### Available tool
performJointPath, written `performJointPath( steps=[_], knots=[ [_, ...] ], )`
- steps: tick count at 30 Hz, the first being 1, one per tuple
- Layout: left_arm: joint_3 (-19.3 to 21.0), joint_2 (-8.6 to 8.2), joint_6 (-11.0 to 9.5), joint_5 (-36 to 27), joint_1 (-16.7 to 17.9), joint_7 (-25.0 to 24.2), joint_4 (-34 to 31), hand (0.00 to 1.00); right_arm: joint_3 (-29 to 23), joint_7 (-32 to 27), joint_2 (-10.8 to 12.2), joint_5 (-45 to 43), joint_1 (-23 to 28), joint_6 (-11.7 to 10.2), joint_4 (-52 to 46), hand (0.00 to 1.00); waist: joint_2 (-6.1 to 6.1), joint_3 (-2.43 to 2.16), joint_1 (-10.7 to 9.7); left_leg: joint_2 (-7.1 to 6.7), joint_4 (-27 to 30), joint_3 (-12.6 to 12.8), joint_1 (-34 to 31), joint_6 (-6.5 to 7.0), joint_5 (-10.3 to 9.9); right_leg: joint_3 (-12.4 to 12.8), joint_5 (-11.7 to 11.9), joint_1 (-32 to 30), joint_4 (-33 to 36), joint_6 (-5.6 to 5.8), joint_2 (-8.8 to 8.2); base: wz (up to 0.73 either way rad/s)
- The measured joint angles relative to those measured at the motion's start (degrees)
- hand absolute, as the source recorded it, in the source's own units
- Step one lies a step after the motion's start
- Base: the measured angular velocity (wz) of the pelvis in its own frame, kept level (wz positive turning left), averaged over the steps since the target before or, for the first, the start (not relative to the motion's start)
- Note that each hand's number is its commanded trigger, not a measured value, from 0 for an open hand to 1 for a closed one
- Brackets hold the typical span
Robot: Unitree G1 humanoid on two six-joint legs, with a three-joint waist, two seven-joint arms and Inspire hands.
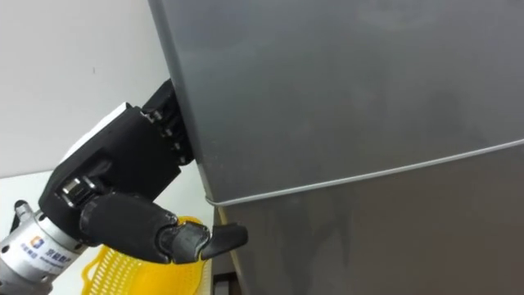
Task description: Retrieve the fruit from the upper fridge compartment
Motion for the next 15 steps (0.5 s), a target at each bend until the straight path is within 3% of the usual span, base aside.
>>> performJointPath(
  steps=[11,15],
  knots=[
    [-0.8,0.30,0.1,-2.4,-0.6,-0.9,0.4,0.00,0.2,0.3,-0.3,-1.6,-0.4,-0.1,-0.1,0.00,-0.15,-0.10,0.0,-0.22,0.0,1.1,-0.2,0.28,0.2,0.0,0.0,-0.3,0.2,0.38,-0.38,0.01],
    [-1.4,1.50,0.1,-4.2,-0.6,-1.0,0.6,0.00,0.5,0.2,-0.5,-2.4,-0.5,-0.1,-0.1,0.00,-0.32,0.03,0.0,-0.23,0.0,1.2,0.3,0.28,0.2,0.2,0.0,0.1,0.2,0.38,-0.41,0.03]
  ],
)
